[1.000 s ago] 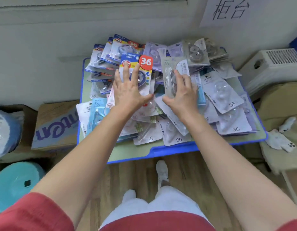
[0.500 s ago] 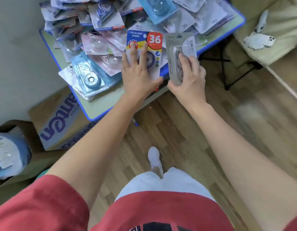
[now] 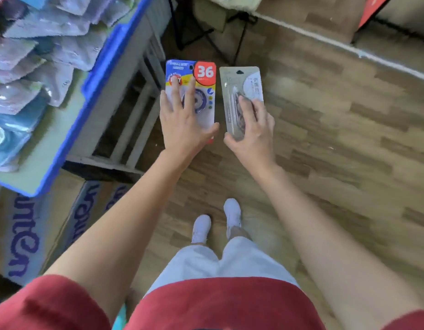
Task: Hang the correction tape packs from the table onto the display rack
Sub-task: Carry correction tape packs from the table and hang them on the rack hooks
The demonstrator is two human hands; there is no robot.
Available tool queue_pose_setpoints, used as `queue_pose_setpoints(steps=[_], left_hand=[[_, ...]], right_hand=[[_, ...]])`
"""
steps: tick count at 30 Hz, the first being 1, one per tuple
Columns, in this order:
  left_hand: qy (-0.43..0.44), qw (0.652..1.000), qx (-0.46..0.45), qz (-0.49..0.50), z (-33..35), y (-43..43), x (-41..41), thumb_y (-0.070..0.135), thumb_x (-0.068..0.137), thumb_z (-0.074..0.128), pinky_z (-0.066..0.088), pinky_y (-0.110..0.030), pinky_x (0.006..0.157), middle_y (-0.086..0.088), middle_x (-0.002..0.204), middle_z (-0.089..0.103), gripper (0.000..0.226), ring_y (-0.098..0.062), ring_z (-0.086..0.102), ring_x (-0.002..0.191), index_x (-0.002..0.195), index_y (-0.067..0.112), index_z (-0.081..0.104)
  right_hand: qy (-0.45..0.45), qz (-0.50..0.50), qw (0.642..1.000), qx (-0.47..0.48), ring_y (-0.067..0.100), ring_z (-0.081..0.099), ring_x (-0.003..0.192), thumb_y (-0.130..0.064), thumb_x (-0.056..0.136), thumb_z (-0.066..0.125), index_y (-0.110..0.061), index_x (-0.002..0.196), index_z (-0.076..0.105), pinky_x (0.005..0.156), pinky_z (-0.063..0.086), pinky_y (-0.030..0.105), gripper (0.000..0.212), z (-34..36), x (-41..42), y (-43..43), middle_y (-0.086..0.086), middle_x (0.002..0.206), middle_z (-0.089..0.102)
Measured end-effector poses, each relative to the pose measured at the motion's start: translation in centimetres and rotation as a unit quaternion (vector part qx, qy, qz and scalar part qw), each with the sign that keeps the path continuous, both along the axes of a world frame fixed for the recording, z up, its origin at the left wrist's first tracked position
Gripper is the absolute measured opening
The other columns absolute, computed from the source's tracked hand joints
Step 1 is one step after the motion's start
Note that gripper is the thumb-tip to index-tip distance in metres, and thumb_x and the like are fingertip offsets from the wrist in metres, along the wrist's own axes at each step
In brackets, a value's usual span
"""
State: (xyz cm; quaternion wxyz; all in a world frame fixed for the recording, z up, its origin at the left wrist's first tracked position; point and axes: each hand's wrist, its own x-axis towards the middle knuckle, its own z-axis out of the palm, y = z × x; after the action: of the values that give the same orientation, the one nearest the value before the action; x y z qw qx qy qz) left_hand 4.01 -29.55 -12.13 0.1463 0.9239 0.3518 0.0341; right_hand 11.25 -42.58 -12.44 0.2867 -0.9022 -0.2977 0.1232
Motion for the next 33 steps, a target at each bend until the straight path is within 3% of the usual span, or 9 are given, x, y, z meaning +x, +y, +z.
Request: queue_pose_setpoints(steps=[9,17,26,33], left_hand=[[-0.001,0.983,-0.029,-0.180,-2.0,-9.8,2.5,0.053,0.079,0.066,0.014,-0.042,0.115,-0.012,0.159,0.008,0.095,-0.037,0.010,0.144,0.152,0.020,0.015],[0.005,0.958,-0.059,-0.280,-2.4,-21.9,8.1,0.049,0.077,0.067,0.017,-0.043,0.114,-0.010,0.160,0.004,0.097,-0.037,0.008,0.144,0.153,0.022,0.013],[-0.019,0.941,-0.091,-0.326,-2.2,-38.1,17.3,0.045,0.076,0.069,0.016,-0.044,0.114,-0.009,0.160,0.004,0.096,-0.036,0.008,0.144,0.152,0.023,0.015],[-0.032,0.933,-0.105,-0.343,-1.7,-45.3,25.8,0.042,0.075,0.070,0.013,-0.042,0.115,-0.007,0.160,0.004,0.096,-0.036,0.007,0.144,0.152,0.023,0.016]], right_hand=[[-0.012,-0.207,0.978,-0.004,0.037,0.037,0.122,-0.023,0.075,0.069,-0.012,0.141,0.041,0.106,0.026,0.037,0.072,-1.0,-2.5,-11.6,0.013,0.143,0.036],[-0.003,-0.337,0.941,-0.006,0.037,0.033,0.126,-0.024,0.078,0.067,-0.016,0.144,0.038,0.107,0.028,0.041,0.073,-1.6,-0.7,-24.3,0.011,0.146,0.032],[-0.008,-0.399,0.917,-0.014,0.038,0.031,0.128,-0.025,0.077,0.067,-0.017,0.144,0.037,0.109,0.026,0.042,0.074,-1.1,6.4,-40.3,0.009,0.148,0.030],[-0.037,-0.425,0.904,-0.023,0.037,0.032,0.128,-0.024,0.078,0.067,-0.017,0.144,0.038,0.107,0.029,0.044,0.072,-0.4,14.5,-47.7,0.010,0.148,0.031]])
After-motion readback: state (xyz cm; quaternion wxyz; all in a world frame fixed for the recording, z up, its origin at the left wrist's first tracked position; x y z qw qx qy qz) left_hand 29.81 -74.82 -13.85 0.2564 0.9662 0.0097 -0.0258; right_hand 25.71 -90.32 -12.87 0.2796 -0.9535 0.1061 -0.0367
